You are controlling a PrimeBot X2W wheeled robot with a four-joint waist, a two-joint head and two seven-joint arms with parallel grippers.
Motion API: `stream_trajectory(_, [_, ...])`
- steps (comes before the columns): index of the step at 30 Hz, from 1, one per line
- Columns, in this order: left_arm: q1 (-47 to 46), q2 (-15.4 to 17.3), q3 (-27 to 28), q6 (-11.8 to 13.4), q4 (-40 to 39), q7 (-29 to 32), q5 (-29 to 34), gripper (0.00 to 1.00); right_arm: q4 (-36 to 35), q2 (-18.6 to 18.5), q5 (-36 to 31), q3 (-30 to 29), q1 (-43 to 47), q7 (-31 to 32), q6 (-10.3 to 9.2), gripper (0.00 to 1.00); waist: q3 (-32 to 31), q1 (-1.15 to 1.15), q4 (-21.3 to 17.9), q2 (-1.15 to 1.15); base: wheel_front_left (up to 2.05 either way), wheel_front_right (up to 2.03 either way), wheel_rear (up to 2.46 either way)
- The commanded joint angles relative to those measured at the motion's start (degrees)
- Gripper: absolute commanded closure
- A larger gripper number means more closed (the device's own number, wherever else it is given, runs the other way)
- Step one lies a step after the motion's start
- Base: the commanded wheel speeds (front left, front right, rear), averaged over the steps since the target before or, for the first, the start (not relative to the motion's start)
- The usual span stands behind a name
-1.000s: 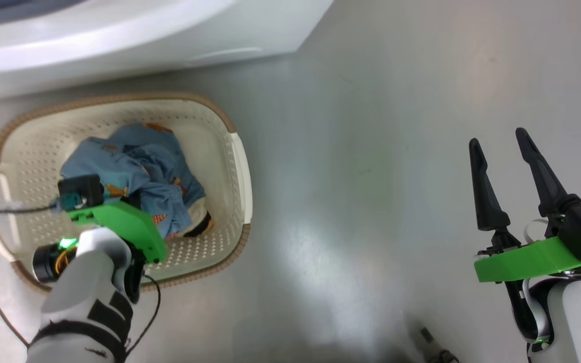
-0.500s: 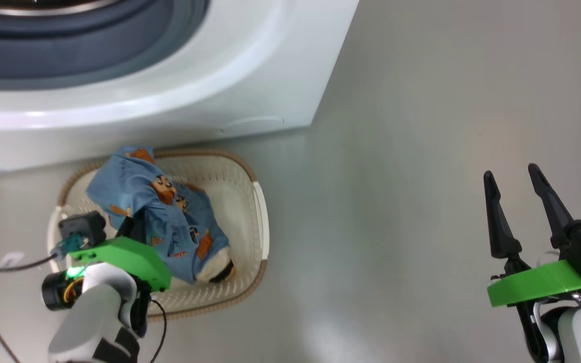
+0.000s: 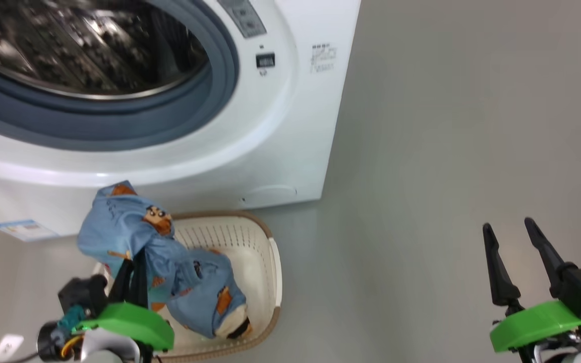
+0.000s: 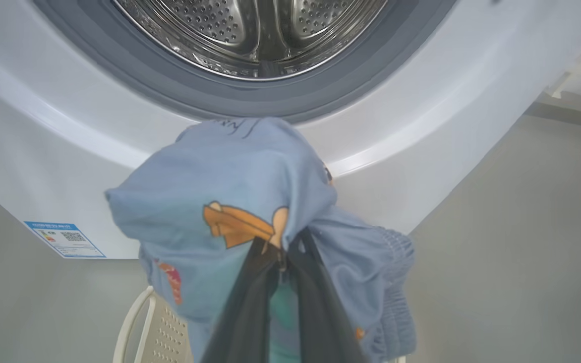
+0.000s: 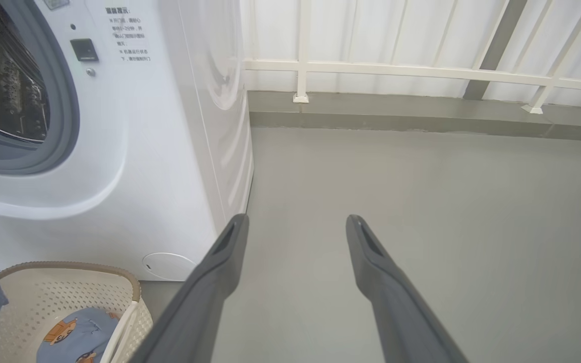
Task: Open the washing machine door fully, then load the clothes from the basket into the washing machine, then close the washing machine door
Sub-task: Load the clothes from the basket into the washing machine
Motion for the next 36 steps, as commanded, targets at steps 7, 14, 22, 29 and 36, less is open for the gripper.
stream_trajectory(7, [6.73,2.01,1.72,1.21,-7.17,-0.68,1.29,1.0,-2.63,-0.41,-1.07,0.38,3.29,1.13,0.25,0.0,-9.56,0.01,1.48,0.0,0.0,0.0,0.0])
stream_trajectory(14, [11.66,2.39,1.12,2.27,-12.03,1.14,1.1,1.0,-3.61,-0.09,-1.33,0.05,5.92,2.37,0.25,0.0,-13.82,0.01,2.23,0.0,0.0,0.0,0.0])
stream_trajectory(22, [14.44,2.79,0.28,3.18,-16.33,3.22,1.11,1.0,-4.91,0.13,-1.54,0.78,6.85,3.22,0.25,0.0,-15.33,0.01,2.67,0.0,0.0,0.0,0.0])
stream_trajectory(29, [15.66,2.98,0.05,3.79,-18.13,4.53,0.66,1.0,-5.03,0.32,-1.35,1.07,7.7,3.42,0.25,0.0,-16.01,0.01,3.0,0.0,0.0,0.0,0.0])
stream_trajectory(36, [15.86,2.96,-0.4,4.17,-18.95,4.94,0.6,1.0,-5.0,0.24,-1.12,1.42,7.8,3.59,0.25,0.0,-15.72,0.01,3.36,0.0,0.0,0.0,0.0])
